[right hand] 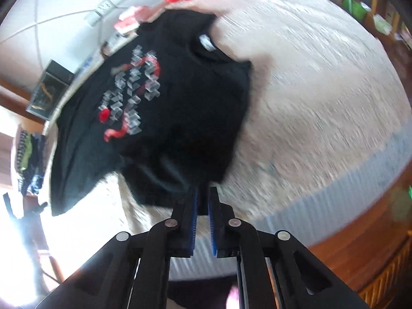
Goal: Fold clothes
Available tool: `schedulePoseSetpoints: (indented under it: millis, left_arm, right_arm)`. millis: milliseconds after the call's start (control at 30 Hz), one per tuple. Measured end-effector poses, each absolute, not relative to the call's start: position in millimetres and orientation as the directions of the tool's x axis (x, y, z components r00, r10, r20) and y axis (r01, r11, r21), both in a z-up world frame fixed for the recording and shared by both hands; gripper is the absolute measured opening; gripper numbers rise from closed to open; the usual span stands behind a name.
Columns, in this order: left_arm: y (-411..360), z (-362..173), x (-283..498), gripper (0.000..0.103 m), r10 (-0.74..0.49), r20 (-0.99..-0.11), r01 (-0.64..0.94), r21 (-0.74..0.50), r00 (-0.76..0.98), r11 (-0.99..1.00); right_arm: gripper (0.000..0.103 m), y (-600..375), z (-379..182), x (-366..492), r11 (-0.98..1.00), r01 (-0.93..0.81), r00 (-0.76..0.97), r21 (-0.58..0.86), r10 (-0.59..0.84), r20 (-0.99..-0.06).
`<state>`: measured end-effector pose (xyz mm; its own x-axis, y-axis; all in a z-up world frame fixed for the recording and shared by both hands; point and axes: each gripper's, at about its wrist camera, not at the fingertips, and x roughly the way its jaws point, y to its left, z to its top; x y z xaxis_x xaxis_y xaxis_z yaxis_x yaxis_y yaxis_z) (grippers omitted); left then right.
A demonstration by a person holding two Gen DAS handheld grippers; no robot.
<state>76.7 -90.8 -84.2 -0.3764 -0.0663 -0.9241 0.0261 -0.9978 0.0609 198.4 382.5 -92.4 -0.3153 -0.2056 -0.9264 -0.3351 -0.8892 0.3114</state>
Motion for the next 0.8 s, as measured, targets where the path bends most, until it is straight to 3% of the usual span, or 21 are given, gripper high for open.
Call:
schedulePoseSetpoints:
  millis: [167,200,267,300,400,433,533,800]
  left_arm:
    - [-21.9,-84.6,81.2,0.072,0.129,-0.925,-0.142,-0.082,-0.356,-0.986]
    - [-3.2,-89.2,84.0,0.072,0.154,-0.927,-0.166,-0.102,-0.342,-0.981]
    - [34.2,-98.3,89.6,0.072,0.204,-0.928,-0.213,-0.141,-0.312,-0.967]
    - [52.9,-102.9,92.4,0.072,0.229,-0.928,-0.235,-0.161,-0.296,-0.958]
    - [109.0,-116.6,100.9,0.071,0.299,-0.922,-0.3,-0.222,-0.244,-0.928]
    - [127.7,-121.2,103.7,0.064,0.322,-0.92,-0.321,-0.242,-0.225,-0.916]
    - [183.8,-134.9,112.2,0.058,0.387,-0.907,-0.379,-0.303,-0.167,-0.874]
    - [226.9,-140.0,129.6,0.058,0.357,-0.916,-0.315,-0.289,-0.183,-0.904]
  right_arm:
    - [0.01,386.5,-98.2,224.4,-0.863,-0.379,-0.353,0.334,-0.198,-0.914]
    - [0.013,385.3,-95.5,227.7,-0.859,-0.373,-0.377,0.351,-0.206,-0.903]
    - [0.032,381.3,-95.9,225.3,-0.874,-0.352,-0.385,0.335,-0.191,-0.903]
    - [0.034,379.2,-96.5,223.4,-0.883,-0.34,-0.386,0.323,-0.181,-0.904]
    - [0.035,372.1,-104.1,216.0,-0.914,-0.299,-0.365,0.274,-0.156,-0.918]
    - [0.035,371.2,-106.3,214.1,-0.923,-0.281,-0.355,0.264,-0.155,-0.922]
    - [0.034,371.9,-112.5,207.5,-0.939,-0.188,-0.339,0.287,-0.212,-0.916]
    - [0.035,379.6,-133.4,189.1,-0.947,0.062,-0.266,0.316,-0.321,-0.909]
